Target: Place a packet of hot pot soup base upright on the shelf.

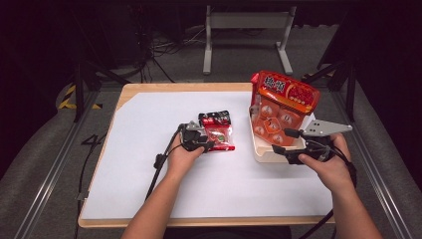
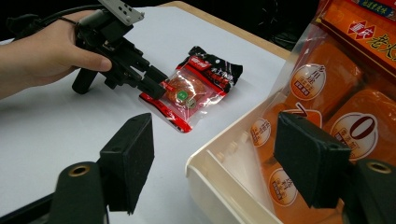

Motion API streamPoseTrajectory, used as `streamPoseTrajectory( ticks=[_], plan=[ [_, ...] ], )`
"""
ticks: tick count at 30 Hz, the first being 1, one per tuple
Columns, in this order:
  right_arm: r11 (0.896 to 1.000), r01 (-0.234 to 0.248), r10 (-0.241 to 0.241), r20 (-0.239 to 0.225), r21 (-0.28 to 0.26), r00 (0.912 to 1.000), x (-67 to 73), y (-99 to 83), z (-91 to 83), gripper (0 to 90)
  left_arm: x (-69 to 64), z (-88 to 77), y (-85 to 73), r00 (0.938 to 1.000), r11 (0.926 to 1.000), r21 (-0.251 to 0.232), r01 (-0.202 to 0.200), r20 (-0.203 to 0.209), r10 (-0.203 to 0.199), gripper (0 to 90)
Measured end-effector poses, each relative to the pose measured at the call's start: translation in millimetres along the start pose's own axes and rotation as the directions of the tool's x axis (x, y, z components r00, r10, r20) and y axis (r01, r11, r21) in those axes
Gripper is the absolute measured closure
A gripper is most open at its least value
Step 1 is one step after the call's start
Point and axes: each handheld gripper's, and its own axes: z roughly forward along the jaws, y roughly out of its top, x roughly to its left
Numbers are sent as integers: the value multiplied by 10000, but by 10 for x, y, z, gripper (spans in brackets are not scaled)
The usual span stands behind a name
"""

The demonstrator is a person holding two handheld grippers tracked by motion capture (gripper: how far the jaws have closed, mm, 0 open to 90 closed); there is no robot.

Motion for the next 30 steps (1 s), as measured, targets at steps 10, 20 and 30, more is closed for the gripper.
streamPoseTrajectory(
  ticks=[10, 20, 30],
  plan=[
    [10000, 46, -45, -93, 80, 9999, 19, -3, 39, 290, -50, 15, 3, 9989, 9994, 187, -293, -366, 300, 713],
    [9999, 112, -110, -143, 130, 9998, 34, -15, 71, 291, -116, -16, -21, 9947, 9970, -129, -764, -694, 753, 900],
    [9998, 31, -28, -163, 192, 9999, 28, -21, 101, 307, -153, -205, -82, 9940, 9931, -731, -913, -663, 865, 900]
  ],
)
